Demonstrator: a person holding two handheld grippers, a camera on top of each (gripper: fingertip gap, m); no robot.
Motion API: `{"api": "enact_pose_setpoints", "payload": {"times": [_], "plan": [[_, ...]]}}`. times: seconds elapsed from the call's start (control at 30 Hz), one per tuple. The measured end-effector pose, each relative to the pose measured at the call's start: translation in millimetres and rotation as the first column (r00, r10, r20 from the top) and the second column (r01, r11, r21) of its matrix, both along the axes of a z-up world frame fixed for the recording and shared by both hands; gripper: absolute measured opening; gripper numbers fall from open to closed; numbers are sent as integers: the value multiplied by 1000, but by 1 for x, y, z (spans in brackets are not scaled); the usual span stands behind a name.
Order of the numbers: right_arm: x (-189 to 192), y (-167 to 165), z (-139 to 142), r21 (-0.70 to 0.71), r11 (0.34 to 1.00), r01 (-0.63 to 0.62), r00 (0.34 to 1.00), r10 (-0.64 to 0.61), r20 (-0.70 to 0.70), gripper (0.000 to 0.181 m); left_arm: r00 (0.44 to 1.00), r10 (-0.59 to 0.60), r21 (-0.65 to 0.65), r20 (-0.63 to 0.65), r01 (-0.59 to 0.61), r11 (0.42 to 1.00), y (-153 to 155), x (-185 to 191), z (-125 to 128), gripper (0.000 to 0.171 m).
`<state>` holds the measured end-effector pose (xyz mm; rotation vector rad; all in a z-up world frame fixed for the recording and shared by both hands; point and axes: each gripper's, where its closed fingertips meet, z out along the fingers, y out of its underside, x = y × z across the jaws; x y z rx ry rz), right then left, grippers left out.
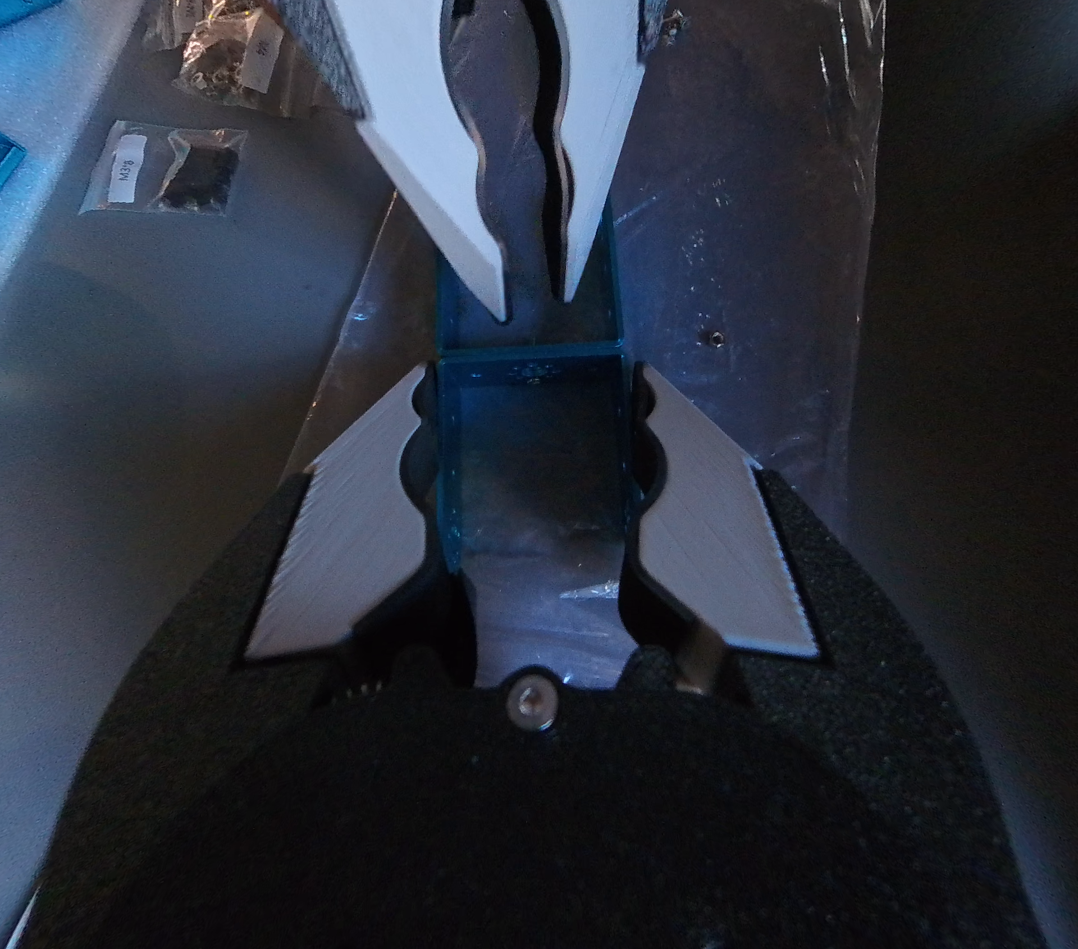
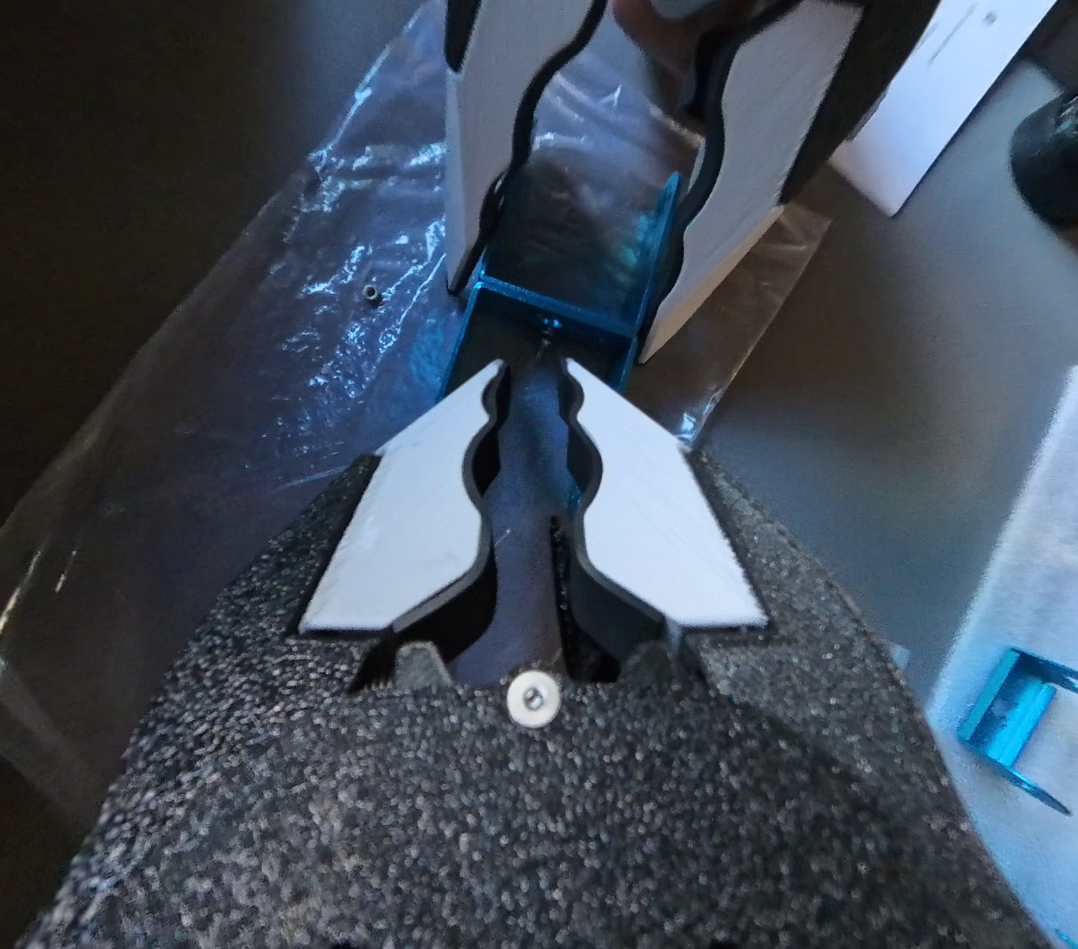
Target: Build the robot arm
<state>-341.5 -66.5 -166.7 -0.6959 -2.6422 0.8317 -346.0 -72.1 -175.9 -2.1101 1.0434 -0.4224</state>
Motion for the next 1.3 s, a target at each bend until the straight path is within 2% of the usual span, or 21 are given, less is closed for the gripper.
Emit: {"api": "enact_pose_setpoints", "payload": {"times": [0.2, 0.3, 0.53, 0.6, 0.67, 0.73, 0.8, 0.9, 0.93, 0.97, 1.0, 1.07, 1.17, 1.2, 1.27, 1.3], "plan": [[-8, -5, -10, -35, 998, 59, 993, -55, 102, 14, 1000, 0, 1, -3, 0, 1000, 0, 0, 0, 67], [-12, -6, -11, -26, 997, 78, 992, -75, 100, 2, 1000, -3, 2, -5, 3, 1000, -1, 0, 0, 67], [-8, -2, -12, 69, 995, 75, 995, -79, 58, 0, 1000, -2, -2, -4, 2, 1000, -1, 0, -1, 67], [-5, 2, -5, 16, 994, 110, 992, -111, 61, 0, 1000, -2, 5, -15, 2, 1000, -1, 0, -1, 67], [-4, 3, 11, -106, 981, 165, 986, -160, 52, 0, 1000, 13, 38, -27, -12, 999, 1, -1, 1, 68], [-4, -1, 33, -267, 940, 211, 977, -206, 50, 0, 1000, 31, 90, -6, -30, 995, 2, -1, 12, 69], [-4, -8, 57, -449, 859, 246, 967, -247, 57, 0, 998, 54, 147, 28, -57, 987, 3, -2, 30, 68], [-4, -14, 88, -685, 670, 287, 950, -292, 112, 0, 988, 102, 295, 118, -133, 946, 0, -3, 72, 48], [-4, -14, 97, -745, 593, 305, 940, -315, 133, 0, 980, 127, 322, 152, -171, 931, -4, -2, 84, 48], [-4, -13, 99, -770, 545, 333, 926, -345, 156, 0, 976, 160, 333, 149, -202, 921, -10, -4, 89, 49], [-3, -10, 96, -753, 547, 367, 909, -382, 165, 0, 973, 198, 350, 119, -228, 909, -17, -9, 90, 49], [3, -4, 90, -687, 600, 410, 878, -463, 119, 0, 963, 256, 392, 86, -269, 880, -34, -17, 89, 43], [5, 7, 71, -502, 719, 481, 827, -562, -13, 0, 940, 319, 364, 119, -340, 867, -52, -24, 84, 35], [4, 4, 65, -451, 748, 487, 830, -557, -27, 2, 929, 340, 338, 145, -369, 866, -55, -25, 83, 35], [3, -11, 47, -343, 793, 504, 852, -521, 48, 20, 918, 357, 238, 173, -390, 889, -61, -24, 72, 35], [1, -11, 39, -251, 818, 518, 852, -518, 69, 28, 904, 389, 237, 180, -423, 875, -58, -27, 71, 35]]}}
